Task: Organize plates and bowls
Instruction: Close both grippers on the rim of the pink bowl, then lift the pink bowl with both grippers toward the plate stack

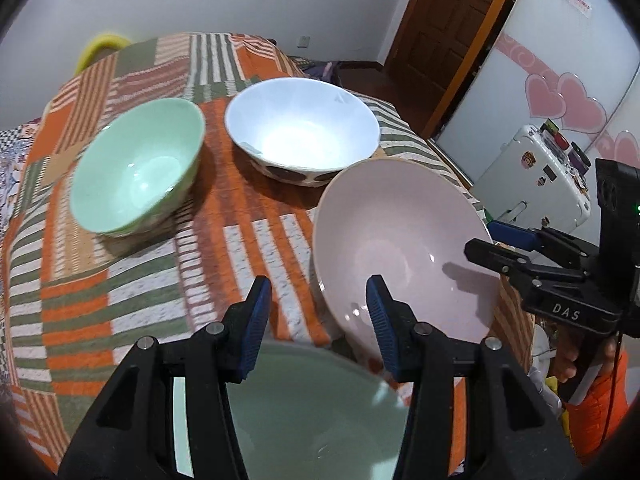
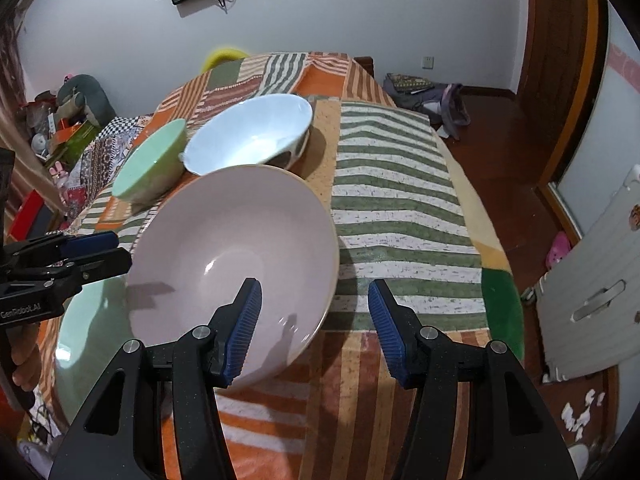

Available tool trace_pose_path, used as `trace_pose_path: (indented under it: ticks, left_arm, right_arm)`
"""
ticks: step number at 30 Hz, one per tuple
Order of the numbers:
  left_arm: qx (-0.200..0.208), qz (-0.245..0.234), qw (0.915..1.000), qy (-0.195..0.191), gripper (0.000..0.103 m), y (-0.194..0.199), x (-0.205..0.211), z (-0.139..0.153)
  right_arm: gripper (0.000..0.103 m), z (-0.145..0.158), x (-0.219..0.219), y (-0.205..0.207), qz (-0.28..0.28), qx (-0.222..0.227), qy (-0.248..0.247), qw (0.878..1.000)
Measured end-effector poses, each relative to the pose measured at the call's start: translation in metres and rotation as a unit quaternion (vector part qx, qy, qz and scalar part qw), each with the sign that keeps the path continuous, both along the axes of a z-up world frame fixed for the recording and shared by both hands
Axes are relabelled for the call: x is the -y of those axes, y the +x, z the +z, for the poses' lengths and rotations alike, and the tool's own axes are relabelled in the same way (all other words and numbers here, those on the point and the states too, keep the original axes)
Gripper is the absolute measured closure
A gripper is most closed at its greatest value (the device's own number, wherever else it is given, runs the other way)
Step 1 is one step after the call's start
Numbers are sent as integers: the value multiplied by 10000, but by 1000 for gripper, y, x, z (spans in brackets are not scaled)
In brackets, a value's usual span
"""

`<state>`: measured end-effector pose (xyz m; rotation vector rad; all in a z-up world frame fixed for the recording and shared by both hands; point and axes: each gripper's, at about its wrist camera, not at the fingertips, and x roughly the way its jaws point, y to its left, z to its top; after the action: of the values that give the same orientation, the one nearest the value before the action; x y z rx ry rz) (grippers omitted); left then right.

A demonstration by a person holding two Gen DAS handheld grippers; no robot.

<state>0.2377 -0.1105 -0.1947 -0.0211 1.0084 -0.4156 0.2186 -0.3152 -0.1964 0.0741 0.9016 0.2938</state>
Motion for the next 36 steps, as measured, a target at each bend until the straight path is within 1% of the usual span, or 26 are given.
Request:
trace_pose_path:
  ticks: [1, 3, 5, 7, 8, 10, 12, 14, 16, 19, 21, 28, 32, 36]
  left_arm:
    - [-5, -19, 10000, -9, 56, 3, 3, -2]
    - [-20, -78, 10000, -16, 62, 7, 8, -4]
    - [-38, -136, 9999, -24, 66, 10, 13, -6]
    - [-69, -182, 9998, -36, 71, 13, 17, -10]
    - [-94, -197, 9998, -43, 73, 14, 18, -11]
    - [-103, -178, 9998, -24, 74, 17, 20, -14]
    - [-108, -166, 9998, -20, 79, 18, 19, -17]
    - [-124, -174, 9998, -39, 81, 19, 18, -18]
    - [-122, -193, 9997, -44, 81, 18, 18, -18]
    - [-82, -195, 9998, 17, 81, 16, 18, -18]
    - [-66, -191, 9998, 46, 81, 16, 20, -18]
    - [-127, -110, 9999, -36, 81, 15, 17, -15]
    - [-68, -114, 9999, -81, 81, 9, 15, -7]
    - [109, -118, 9998, -65, 81, -1, 13, 7]
  right_arm:
    - [51, -1, 1, 2, 16, -13, 28, 10000]
    - [51, -4, 1, 4, 50, -58, 82, 9999]
    - [52, -6, 3, 7, 75, -90, 141, 9998]
    - [59, -9, 2, 8, 121, -144, 182, 9997]
    - [64, -10, 1, 9, 157, -192, 220, 9994]
    - [71, -13, 2, 10, 179, -248, 275, 9992]
    - [79, -14, 2, 9, 211, -296, 322, 9988]
    - [82, -15, 1, 11, 247, -338, 385, 9984]
    - [83, -16, 0, 10, 330, -399, 444, 9977]
    - [83, -16, -3, 8, 329, -375, 327, 9982]
    - [84, -15, -3, 9, 306, -386, 336, 9982]
    - [83, -7, -8, 7, 304, -342, 171, 9988]
    - [83, -2, -8, 4, 249, -310, 192, 9990]
    - [83, 9, -8, -1, 255, -191, 204, 9993]
